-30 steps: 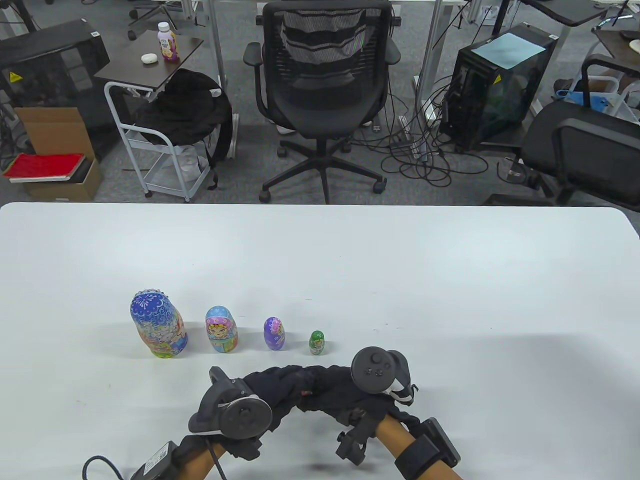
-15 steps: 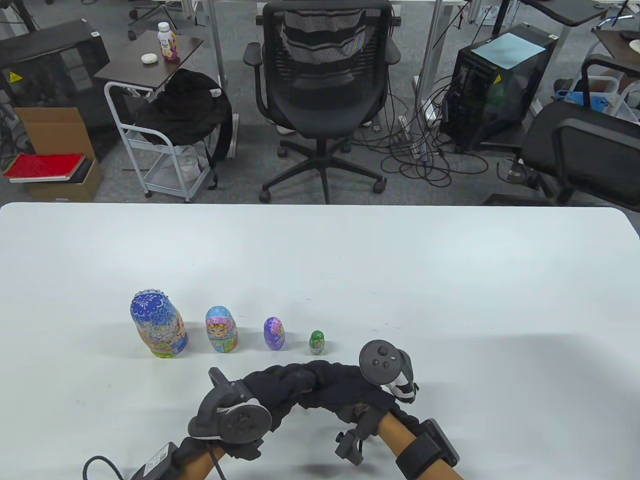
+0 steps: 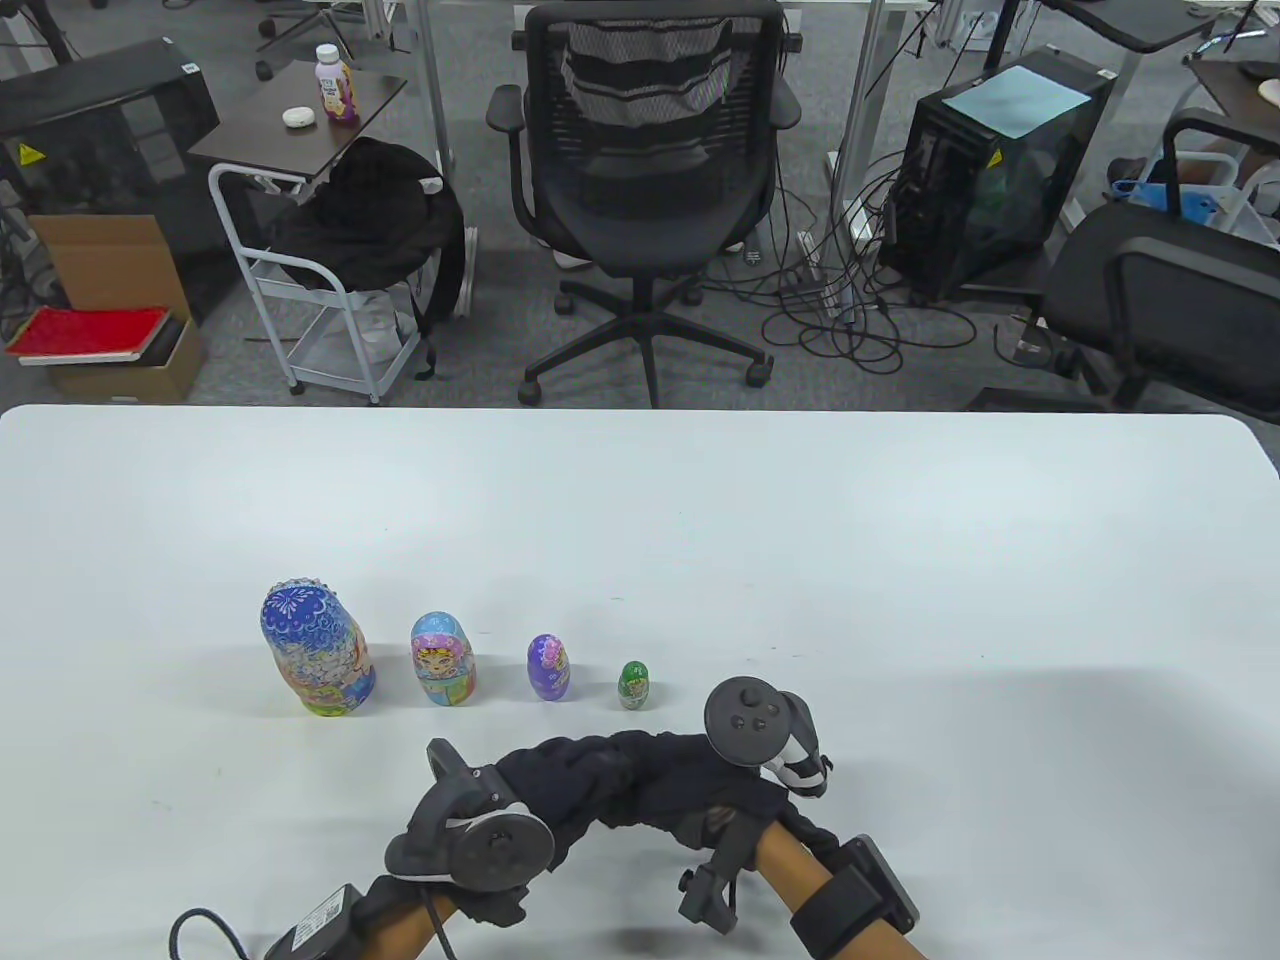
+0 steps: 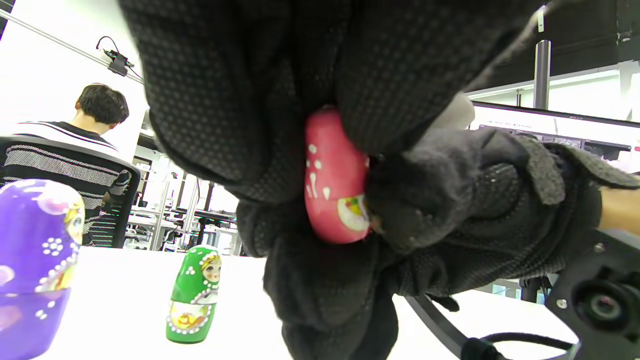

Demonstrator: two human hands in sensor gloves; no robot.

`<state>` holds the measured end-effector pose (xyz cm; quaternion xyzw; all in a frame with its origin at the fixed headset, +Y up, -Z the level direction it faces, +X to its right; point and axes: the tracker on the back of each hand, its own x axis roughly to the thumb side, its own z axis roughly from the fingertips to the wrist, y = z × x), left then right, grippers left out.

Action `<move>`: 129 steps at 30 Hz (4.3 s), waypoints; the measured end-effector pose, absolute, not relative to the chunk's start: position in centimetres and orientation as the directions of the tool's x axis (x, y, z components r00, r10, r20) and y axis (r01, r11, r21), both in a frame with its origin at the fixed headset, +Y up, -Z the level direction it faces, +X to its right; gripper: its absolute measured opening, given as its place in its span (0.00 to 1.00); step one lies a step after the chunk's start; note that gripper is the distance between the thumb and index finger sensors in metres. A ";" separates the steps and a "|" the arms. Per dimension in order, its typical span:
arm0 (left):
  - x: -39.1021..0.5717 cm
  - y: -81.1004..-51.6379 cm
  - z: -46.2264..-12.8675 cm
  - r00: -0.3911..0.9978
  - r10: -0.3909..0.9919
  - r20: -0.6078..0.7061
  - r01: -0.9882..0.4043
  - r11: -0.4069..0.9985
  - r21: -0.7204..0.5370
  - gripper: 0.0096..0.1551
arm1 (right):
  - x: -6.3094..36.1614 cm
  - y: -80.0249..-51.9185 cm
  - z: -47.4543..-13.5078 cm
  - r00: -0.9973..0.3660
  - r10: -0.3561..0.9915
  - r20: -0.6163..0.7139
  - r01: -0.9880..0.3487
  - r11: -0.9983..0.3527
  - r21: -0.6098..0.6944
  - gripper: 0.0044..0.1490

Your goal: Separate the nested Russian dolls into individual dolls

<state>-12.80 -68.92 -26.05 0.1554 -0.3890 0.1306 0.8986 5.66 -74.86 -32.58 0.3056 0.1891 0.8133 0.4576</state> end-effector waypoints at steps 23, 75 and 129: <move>-6.4 -64.3 -32.8 0.740 -0.011 0.673 -0.088 0.990 0.112 0.23 | 18.7 -71.4 -36.0 -0.392 0.893 0.220 -0.891 -0.428 0.150 0.42; -4.6 -68.4 -32.3 0.619 -0.153 0.771 0.260 0.966 -0.016 0.31 | 25.4 -72.0 -36.3 -0.398 0.907 0.136 -0.917 -0.387 -0.101 0.41; 9.8 -73.2 -40.3 0.522 -0.302 0.797 0.335 0.933 0.134 0.22 | 28.1 -72.1 -36.1 -0.388 0.913 0.123 -0.893 -0.340 -0.296 0.40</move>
